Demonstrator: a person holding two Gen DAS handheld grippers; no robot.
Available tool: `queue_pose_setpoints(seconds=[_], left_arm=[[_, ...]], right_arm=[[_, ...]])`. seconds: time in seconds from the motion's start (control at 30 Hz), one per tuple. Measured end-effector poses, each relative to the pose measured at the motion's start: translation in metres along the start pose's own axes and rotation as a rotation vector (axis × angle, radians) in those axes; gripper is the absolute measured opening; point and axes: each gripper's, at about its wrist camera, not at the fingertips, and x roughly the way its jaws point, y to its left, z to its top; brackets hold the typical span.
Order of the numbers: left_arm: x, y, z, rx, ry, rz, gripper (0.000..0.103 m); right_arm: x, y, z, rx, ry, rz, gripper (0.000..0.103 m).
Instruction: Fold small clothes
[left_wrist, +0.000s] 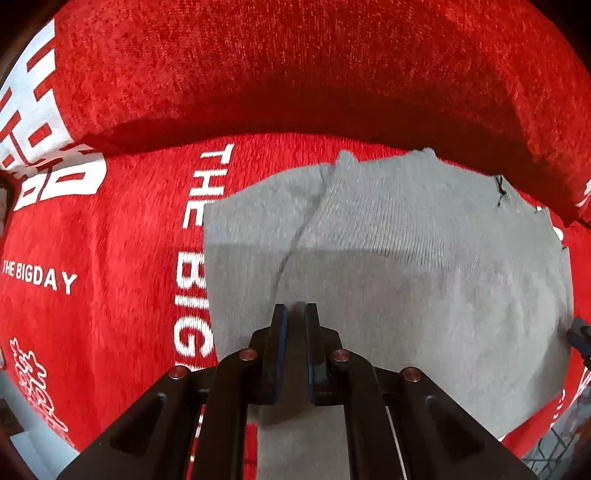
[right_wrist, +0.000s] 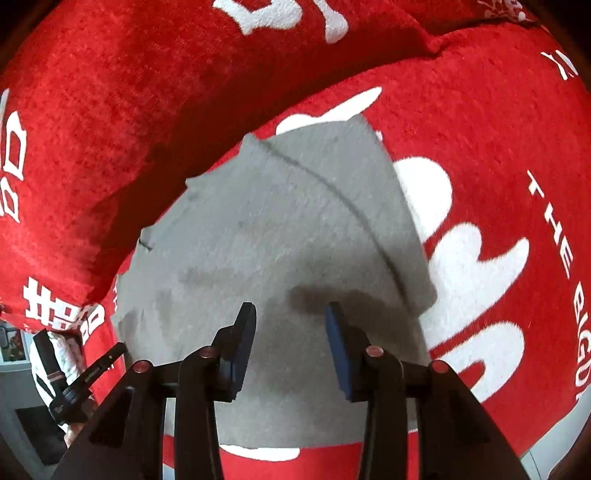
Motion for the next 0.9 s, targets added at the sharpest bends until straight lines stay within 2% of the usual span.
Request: queue_pose_setpoints(seconds=[0.1, 0.27, 0.37, 0.4, 0.43, 0.47, 0.5, 0.57, 0.6, 0.83, 0.9], left_arm=[[-0.005, -0.002, -0.011, 0.005, -0.002, 0.008, 0.009], [-0.008, 0.000, -0.024, 0.004, 0.000, 0.044, 0.009], [-0.008, 0.006, -0.028, -0.018, 0.020, 0.055, 0.010], [-0.008, 0.007, -0.029, -0.024, 0.023, 0.056, 0.020], [-0.008, 0.008, -0.030, -0.025, 0.023, 0.061, 0.036], [-0.009, 0.010, -0.031, -0.028, 0.018, 0.075, 0.080], [-0.014, 0.010, -0.034, -0.035, -0.008, 0.099, 0.099], [-0.021, 0.008, -0.036, -0.023, -0.044, 0.114, 0.099], [-0.022, 0.007, -0.037, -0.020, -0.040, 0.111, 0.099], [-0.022, 0.009, -0.041, -0.045, -0.012, 0.092, 0.100], [-0.021, 0.010, -0.042, -0.051, -0.006, 0.085, 0.100]], right_arm=[[0.001, 0.003, -0.006, -0.005, 0.012, -0.003, 0.050], [0.002, 0.009, -0.018, -0.026, 0.031, -0.001, 0.052], [0.004, 0.014, -0.025, -0.039, 0.043, 0.003, 0.062], [0.004, 0.016, -0.027, -0.045, 0.045, 0.004, 0.063], [0.004, 0.018, -0.029, -0.051, 0.047, 0.005, 0.063], [0.005, 0.020, -0.032, -0.059, 0.051, 0.006, 0.063], [0.005, 0.023, -0.034, -0.068, 0.055, 0.008, 0.064], [0.005, 0.028, -0.037, -0.082, 0.061, 0.012, 0.069], [0.005, 0.030, -0.039, -0.091, 0.063, 0.015, 0.073], [0.005, 0.042, -0.047, -0.121, 0.054, 0.036, 0.082], [0.005, 0.046, -0.049, -0.132, 0.056, 0.038, 0.089]])
